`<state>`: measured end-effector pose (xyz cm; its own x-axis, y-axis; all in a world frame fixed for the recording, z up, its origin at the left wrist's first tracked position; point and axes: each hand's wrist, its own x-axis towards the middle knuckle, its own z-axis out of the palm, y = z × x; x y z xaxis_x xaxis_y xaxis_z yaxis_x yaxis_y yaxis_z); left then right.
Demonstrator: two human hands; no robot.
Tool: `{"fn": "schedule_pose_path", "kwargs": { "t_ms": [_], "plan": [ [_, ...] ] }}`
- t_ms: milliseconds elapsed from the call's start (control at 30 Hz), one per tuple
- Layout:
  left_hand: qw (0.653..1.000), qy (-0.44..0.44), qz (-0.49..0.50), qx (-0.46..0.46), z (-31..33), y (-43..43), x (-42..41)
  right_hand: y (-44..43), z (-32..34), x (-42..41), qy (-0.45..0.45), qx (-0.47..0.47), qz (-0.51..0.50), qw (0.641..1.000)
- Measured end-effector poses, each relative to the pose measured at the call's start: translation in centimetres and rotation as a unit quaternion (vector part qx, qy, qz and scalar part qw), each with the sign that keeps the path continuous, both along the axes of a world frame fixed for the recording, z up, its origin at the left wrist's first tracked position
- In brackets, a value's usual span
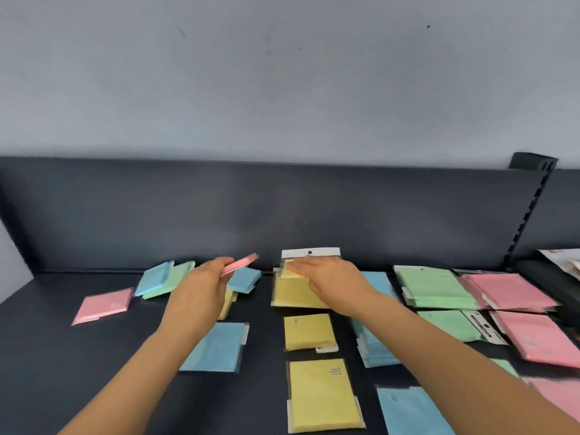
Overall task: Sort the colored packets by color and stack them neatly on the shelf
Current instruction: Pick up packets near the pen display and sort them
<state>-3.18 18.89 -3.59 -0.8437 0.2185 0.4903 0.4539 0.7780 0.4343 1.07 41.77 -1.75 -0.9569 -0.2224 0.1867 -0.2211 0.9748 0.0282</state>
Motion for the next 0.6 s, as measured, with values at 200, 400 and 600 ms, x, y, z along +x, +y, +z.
{"fn": "schedule_pose_path", "kwargs": {
  "t_ms": [200, 400, 600],
  "plan": [
    [1.0, -0.003, 0.008, 0.017, 0.4, 0.4, -2.1, 0.8, -2.9, -2.2, -0.161, -0.056, 0.012, 0.985],
    [1.0, -0.017, -0.013, 0.023, 0.4, 1.5, -2.6, 0.7, -3.0, -2.2, -0.183, -0.093, 0.028, 0.978],
    [0.999, 0.015, -0.042, 0.019, 1.4, 5.3, -1.1, 3.7, 0.2, 0.2, -0.09, -0.178, -0.003, 0.98]
  ]
}}
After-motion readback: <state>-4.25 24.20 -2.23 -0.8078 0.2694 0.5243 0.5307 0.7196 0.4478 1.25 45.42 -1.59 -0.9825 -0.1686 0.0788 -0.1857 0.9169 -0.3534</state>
